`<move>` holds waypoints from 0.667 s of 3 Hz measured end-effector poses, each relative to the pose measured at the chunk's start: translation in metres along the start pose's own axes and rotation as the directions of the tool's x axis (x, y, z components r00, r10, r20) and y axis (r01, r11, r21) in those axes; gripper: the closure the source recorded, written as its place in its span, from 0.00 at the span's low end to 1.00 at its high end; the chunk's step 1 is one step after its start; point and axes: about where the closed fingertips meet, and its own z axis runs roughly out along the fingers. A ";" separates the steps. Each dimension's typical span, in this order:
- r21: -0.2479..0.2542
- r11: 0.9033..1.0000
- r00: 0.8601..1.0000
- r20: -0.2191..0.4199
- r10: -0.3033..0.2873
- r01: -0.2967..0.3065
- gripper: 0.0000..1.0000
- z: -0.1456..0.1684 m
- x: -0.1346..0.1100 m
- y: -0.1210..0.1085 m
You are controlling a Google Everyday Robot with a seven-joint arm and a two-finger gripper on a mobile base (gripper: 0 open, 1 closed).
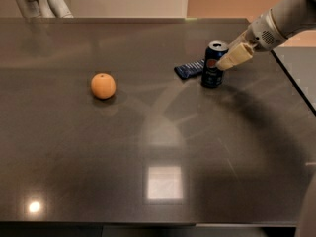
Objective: Move pepsi can near rxbar blueberry
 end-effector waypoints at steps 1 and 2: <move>-0.005 1.000 1.000 0.007 0.000 0.000 0.33 0.003 0.004 -0.002; -0.010 1.000 1.000 0.006 0.000 0.000 0.08 0.006 0.004 -0.002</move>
Offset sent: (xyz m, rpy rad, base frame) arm 0.0008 -0.0022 -0.0043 0.0068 0.0002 0.0028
